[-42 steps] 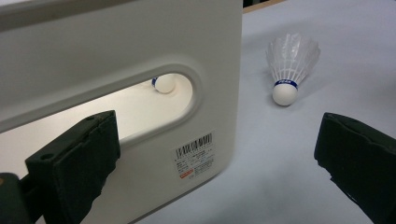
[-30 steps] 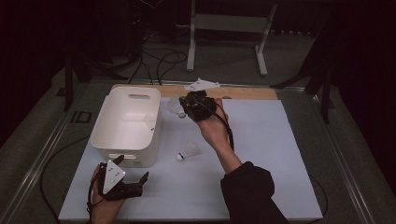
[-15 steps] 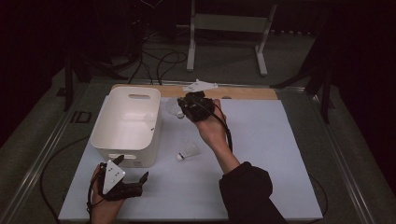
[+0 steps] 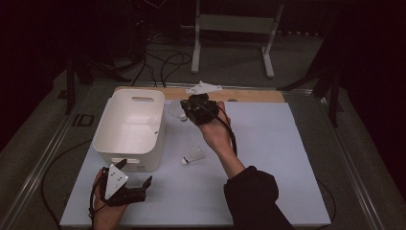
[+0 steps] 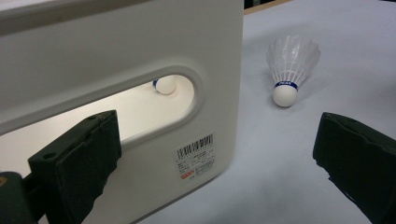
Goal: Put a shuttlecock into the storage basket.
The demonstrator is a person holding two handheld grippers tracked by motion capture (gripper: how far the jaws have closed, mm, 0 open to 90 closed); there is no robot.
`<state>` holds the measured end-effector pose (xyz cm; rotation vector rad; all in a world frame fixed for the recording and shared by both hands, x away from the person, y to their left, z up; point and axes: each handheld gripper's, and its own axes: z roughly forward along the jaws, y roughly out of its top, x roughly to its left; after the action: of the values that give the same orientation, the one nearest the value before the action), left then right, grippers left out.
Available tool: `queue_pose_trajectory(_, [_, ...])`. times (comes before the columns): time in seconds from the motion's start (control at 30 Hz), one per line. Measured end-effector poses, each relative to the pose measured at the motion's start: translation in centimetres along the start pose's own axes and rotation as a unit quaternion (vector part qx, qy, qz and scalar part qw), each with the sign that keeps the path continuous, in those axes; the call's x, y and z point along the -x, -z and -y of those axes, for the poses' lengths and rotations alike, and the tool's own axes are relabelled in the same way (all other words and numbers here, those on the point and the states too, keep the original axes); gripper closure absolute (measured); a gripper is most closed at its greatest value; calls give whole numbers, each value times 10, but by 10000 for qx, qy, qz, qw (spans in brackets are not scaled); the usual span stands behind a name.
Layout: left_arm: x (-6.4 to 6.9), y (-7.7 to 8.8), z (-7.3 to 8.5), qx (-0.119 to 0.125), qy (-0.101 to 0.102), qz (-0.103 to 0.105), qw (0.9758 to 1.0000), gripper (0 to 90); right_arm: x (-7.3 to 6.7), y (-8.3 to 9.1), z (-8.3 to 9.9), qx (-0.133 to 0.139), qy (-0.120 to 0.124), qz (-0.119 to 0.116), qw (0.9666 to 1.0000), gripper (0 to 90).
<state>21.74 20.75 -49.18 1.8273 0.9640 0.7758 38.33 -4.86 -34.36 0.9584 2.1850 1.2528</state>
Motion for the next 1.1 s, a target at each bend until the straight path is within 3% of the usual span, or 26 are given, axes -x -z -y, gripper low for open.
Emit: queue_pose_trajectory(1.1, [0, 1, 0, 33, 20, 0, 10000, 15, -12, -2, -12, 121, 83, -102, 9998, 883])
